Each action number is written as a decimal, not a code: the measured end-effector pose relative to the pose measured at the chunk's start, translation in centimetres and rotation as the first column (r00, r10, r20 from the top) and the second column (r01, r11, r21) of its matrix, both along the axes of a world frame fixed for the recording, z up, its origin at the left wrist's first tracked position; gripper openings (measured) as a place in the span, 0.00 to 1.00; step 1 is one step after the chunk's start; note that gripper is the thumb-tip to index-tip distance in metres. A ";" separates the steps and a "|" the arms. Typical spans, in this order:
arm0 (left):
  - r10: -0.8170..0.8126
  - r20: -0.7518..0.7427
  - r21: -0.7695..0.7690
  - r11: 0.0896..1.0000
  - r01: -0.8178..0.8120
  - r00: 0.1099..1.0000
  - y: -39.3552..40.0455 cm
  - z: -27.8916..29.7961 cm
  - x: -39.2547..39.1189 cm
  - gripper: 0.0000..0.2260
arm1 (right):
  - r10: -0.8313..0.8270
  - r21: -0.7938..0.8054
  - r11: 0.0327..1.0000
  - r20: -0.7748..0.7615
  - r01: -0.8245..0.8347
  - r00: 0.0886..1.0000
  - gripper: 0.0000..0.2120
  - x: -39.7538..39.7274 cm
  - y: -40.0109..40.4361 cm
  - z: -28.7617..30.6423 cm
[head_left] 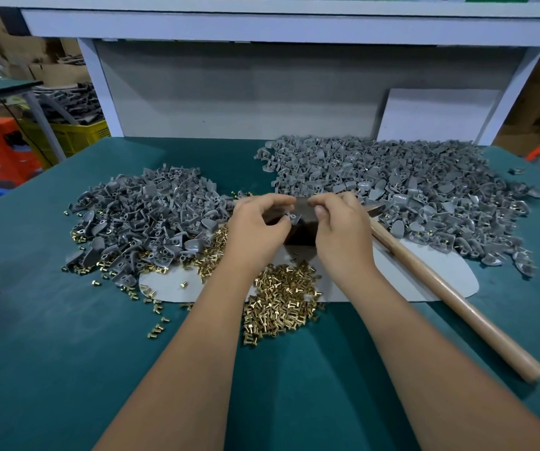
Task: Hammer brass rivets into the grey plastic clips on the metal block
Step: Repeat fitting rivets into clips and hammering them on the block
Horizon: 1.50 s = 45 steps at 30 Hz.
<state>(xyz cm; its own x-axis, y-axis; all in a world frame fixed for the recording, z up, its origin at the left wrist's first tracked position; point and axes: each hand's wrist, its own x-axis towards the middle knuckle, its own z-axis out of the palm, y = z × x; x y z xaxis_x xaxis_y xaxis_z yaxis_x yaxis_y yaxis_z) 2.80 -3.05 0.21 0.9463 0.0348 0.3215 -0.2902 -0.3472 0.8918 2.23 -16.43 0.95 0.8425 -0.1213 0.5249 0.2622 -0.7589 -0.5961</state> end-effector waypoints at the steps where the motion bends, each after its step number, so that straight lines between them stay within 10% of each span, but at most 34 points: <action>1: 0.022 0.007 0.010 1.000 -0.022 1.000 -0.1 -0.1 0.0 0.13 | 0.005 -0.006 1.000 0.001 -0.005 1.000 0.11 0.0 0.0 0.0; 16: 0.086 0.003 -0.044 0.995 -0.086 0.996 -0.3 -0.1 0.0 0.10 | -0.109 -0.394 0.916 -0.053 0.080 0.993 0.08 0.3 -1.0 1.2; 25: 0.148 0.033 0.081 0.985 -0.150 0.988 -0.3 0.0 0.3 0.09 | -0.021 -0.275 0.961 -0.061 0.003 0.998 0.06 0.2 -1.0 0.8; 31: 0.147 0.075 0.119 0.981 -0.155 0.986 -0.4 0.1 0.4 0.06 | 0.047 0.174 0.984 -0.028 -0.042 0.998 0.04 0.8 -0.1 0.8; 45: 0.139 0.095 0.147 0.977 -0.152 0.986 -0.5 -0.1 0.8 0.05 | 0.082 0.048 0.995 0.047 -0.084 0.996 0.04 1.7 0.8 -0.5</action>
<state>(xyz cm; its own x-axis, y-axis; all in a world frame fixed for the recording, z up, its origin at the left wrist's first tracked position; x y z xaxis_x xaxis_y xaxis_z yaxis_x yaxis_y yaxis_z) 3.62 -3.56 0.06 0.9041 0.1146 0.4116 -0.2977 -0.5220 0.7993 3.89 -15.60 0.46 0.8266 -0.0792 0.5572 0.3501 -0.7029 -0.6192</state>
